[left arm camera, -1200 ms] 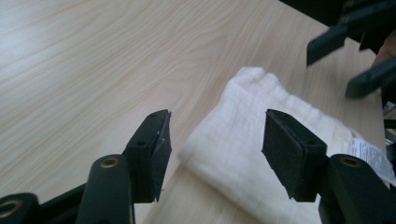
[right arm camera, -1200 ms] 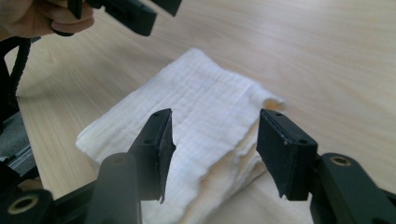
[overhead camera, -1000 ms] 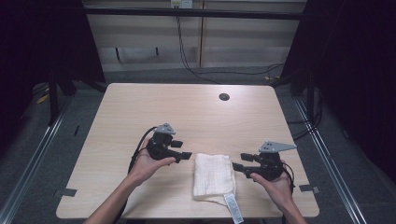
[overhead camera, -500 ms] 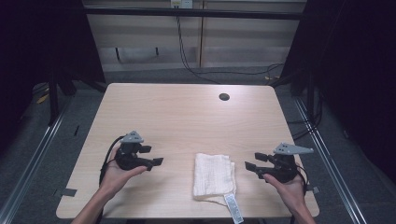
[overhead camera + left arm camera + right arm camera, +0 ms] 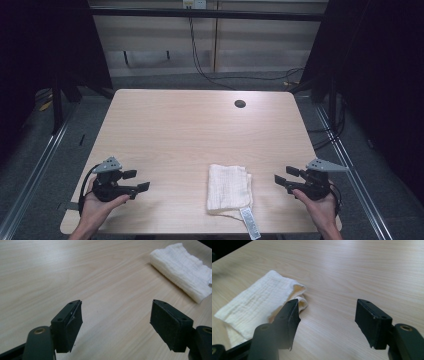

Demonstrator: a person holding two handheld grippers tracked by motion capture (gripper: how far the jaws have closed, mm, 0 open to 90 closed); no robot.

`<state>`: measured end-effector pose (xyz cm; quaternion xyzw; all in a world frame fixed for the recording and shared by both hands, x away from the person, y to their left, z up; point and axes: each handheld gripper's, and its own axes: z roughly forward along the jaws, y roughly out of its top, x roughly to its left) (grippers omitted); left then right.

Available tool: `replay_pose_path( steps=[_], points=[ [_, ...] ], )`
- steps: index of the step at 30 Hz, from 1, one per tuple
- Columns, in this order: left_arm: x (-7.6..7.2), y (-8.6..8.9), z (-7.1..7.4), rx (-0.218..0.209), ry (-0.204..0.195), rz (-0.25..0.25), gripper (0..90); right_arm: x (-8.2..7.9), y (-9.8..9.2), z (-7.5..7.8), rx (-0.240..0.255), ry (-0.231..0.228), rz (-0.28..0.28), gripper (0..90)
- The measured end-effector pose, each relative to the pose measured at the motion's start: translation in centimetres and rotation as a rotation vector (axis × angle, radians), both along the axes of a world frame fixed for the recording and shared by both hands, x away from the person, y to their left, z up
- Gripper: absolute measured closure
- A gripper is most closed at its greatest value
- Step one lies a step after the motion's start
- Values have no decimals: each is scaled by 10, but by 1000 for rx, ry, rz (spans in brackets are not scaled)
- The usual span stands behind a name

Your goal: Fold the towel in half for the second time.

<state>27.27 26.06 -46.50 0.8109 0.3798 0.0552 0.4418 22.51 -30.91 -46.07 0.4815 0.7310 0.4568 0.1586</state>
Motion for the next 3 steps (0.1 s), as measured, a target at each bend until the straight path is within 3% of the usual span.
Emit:
replay_pose_path(
  steps=[3],
  points=[
    [1,-1,-3,18,3,3,265,-1,0,1,7,-18,4,331]
  ],
)
